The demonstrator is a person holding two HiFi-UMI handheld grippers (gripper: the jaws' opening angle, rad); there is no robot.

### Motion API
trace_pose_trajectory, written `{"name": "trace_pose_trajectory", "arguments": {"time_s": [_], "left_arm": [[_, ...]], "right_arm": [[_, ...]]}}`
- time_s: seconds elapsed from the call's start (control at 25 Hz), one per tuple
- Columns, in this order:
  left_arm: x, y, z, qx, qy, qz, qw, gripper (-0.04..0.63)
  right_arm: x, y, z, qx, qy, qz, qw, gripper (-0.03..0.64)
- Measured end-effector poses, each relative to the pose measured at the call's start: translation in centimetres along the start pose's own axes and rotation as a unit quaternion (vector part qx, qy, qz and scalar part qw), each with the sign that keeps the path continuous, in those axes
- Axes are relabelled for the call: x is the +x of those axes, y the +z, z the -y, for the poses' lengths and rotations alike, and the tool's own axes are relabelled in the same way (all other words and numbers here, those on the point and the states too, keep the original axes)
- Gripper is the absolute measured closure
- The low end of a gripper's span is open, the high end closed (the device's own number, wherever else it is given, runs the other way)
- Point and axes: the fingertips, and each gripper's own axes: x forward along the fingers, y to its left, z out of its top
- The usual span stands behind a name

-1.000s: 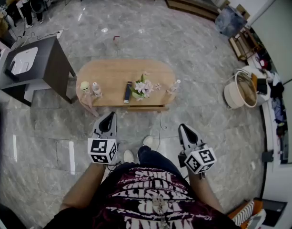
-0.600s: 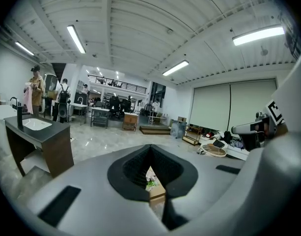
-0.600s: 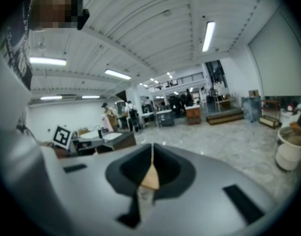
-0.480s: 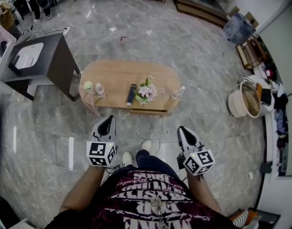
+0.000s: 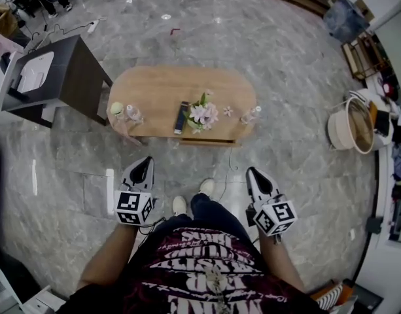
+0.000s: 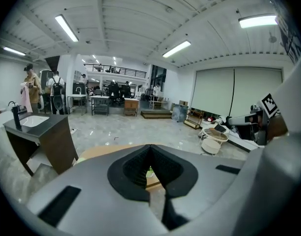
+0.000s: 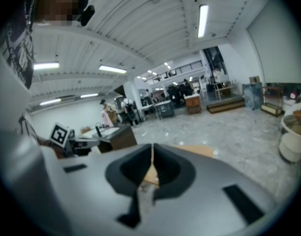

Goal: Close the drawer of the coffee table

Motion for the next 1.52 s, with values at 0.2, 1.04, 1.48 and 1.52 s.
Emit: {"name": "trace_pose_trajectory", "arguments": {"time_s": [0.2, 1.04, 1.48, 1.52], "left_arm": [[4.2, 0.8, 1.8, 0.028, -0.015, -0.03, 0.9991, 0.572], [17.1, -16.2, -0.5, 0.038, -0.072, -0.211, 0.9741, 0.572], [26.4, -31.1, -3.2, 0.124, -0.098, -0.278, 0.9475, 0.571], [27.1, -32.4, -3.5, 0.135, -0.1, -0.286, 0.9434, 0.571]], "right_arm": [[1.4, 1.8, 6.5, 0.011, -0.008, 0.008, 1.0, 0.581], [14.4, -9.8, 17.1, -0.03, 0.047, -0.177, 0.983, 0.581], [21.8, -25.0, 23.4, -0.103, 0.081, -0.259, 0.957, 0.581], [22.3, -26.4, 23.9, -0.116, 0.082, -0.267, 0.953, 0.581]]}}
